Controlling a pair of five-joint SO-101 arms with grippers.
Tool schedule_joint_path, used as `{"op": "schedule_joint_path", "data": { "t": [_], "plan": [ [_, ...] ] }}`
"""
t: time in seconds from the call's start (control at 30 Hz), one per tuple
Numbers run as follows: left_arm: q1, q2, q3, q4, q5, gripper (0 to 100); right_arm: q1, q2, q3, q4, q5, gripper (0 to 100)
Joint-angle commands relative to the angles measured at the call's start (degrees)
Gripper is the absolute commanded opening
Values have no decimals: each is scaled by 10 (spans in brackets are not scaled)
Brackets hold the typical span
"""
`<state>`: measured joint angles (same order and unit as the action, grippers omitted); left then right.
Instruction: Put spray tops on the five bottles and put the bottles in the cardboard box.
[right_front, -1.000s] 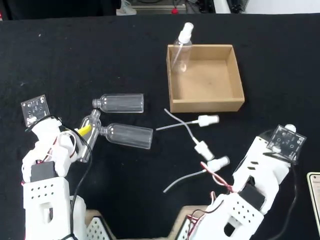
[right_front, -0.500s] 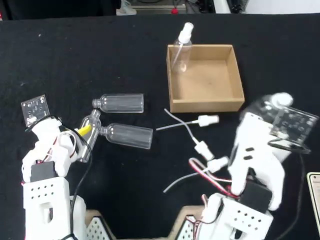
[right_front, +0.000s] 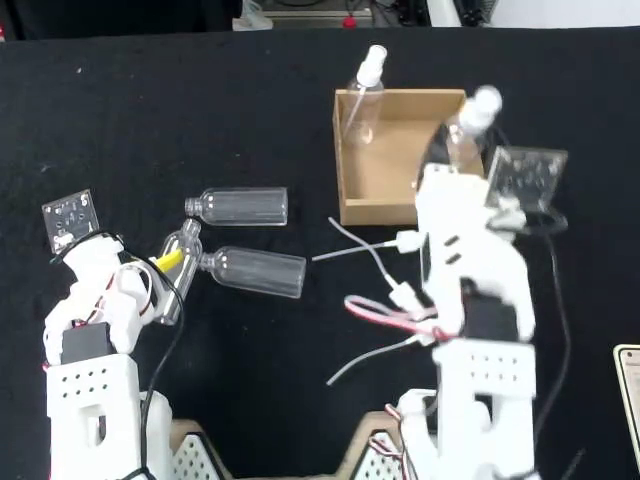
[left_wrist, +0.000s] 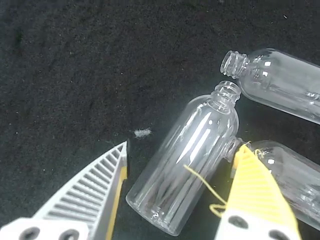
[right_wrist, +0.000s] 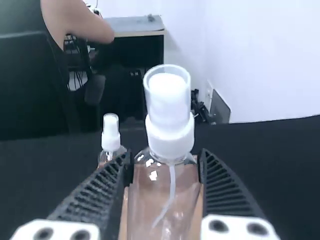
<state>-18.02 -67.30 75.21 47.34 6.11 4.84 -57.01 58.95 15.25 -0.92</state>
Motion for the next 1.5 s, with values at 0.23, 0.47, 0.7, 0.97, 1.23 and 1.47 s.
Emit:
{"op": "schedule_joint_path", "data": {
  "t": [0.23,0.47,0.7,0.97,1.23,1.47],
  "plan": [
    [-6,-6,-7,-11,4,325,-10,313,-127,-233,-4,149],
    [-6,-6,-7,-11,4,325,-9,412,-182,-277,-4,149],
    [-6,-6,-7,-11,4,325,-5,411,-177,-281,-4,149],
    [-6,-6,-7,-11,4,325,-7,321,-194,-85,-4,153],
    [-6,-6,-7,-11,4,325,-5,424,-387,225,-5,209],
    [-6,-6,-7,-11,4,325,-7,549,-534,391,-173,407]
  ]
}}
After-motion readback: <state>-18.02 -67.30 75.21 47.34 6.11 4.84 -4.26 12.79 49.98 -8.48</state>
